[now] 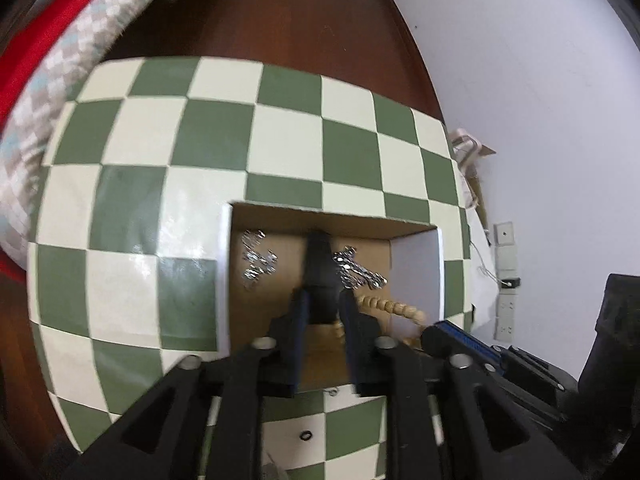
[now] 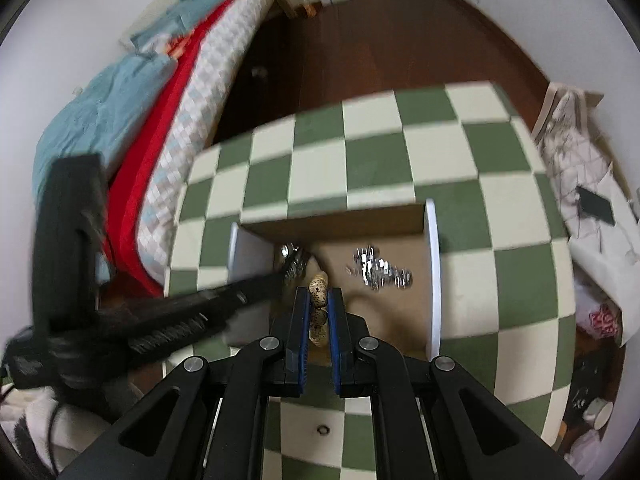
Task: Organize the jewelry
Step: 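Carry the bracelet and watch into the white box while both tools open, then withdraw both tools from the box and lift them above the table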
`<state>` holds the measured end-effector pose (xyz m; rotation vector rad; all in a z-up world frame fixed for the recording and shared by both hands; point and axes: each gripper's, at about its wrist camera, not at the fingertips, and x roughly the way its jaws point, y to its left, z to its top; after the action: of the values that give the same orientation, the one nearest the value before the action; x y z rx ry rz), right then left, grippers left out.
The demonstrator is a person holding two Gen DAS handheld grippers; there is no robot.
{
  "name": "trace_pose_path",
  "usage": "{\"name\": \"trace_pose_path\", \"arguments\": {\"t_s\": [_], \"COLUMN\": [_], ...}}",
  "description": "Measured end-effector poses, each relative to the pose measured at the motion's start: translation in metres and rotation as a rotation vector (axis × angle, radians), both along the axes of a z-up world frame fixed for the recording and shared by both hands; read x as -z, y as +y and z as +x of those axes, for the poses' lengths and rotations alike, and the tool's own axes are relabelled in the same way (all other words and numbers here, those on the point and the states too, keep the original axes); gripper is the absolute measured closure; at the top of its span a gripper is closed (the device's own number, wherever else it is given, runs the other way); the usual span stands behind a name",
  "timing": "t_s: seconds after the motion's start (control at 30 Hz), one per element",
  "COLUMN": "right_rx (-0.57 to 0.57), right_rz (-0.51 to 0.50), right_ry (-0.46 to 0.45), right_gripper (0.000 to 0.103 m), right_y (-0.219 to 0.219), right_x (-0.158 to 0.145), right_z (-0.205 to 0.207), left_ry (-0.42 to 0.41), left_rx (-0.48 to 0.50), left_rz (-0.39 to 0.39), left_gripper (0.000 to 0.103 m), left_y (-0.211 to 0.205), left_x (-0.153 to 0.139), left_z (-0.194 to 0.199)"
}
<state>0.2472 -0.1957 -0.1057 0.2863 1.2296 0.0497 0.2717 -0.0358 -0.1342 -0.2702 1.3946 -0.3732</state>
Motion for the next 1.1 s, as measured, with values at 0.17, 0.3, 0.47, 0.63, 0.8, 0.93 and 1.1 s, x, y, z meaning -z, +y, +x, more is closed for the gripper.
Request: {"name": "trace_pose_path", "arguments": {"t_s": [0.17,0.3,0.47,0.63,0.8,0.93,1.1], "right_rx": [0.035,0.054,0.069,0.076,0.078,0.087,0.084], "right_rz": [-0.066,-0.118,-0.261,-0.355,-0.400,-0.392,-0.400], "right_ry": [0.052,0.019,0.016,0.023,-0.007,-0.033,-0.077], "right_gripper": [0.061,0.049,0.012,0.001,0.001,0.000,0.000], "right_y": [-0.011,-0.018,-0.021,-0.019,-0.011,-0.008,-0.001], "right_x": [0.009,0.000,-0.004,0.002,-0.001,-0.007,-0.022], "right_z": [-0.006,-0.017,-0.026,-0.038,-0.052,-0.065,-0.085], "left_ry": [-0.097,-0.183,-0.296,-0.348,-0.378,-0.396,-0.420], "left_rx": [-0.042,-0.052,-0.054,-0.057,-0.067,-0.067,-0.070], "left_rz": [0.099,0.216,0.346,0.405,0.427,0.441,0.445], "left_gripper": [0.020,0.001,0.001,0.001,0.001,0.001,0.001], "left_y": [0.012,0.017,0.019,0.019,0.023,0.024,0.027], "left_x": [-0.018,-0.028,-0.035,-0.038,-0.043,-0.048,-0.058], "left_z": [-0.003,-0.011,-0.034,-0.055,-0.079,-0.096,-0.116]}}
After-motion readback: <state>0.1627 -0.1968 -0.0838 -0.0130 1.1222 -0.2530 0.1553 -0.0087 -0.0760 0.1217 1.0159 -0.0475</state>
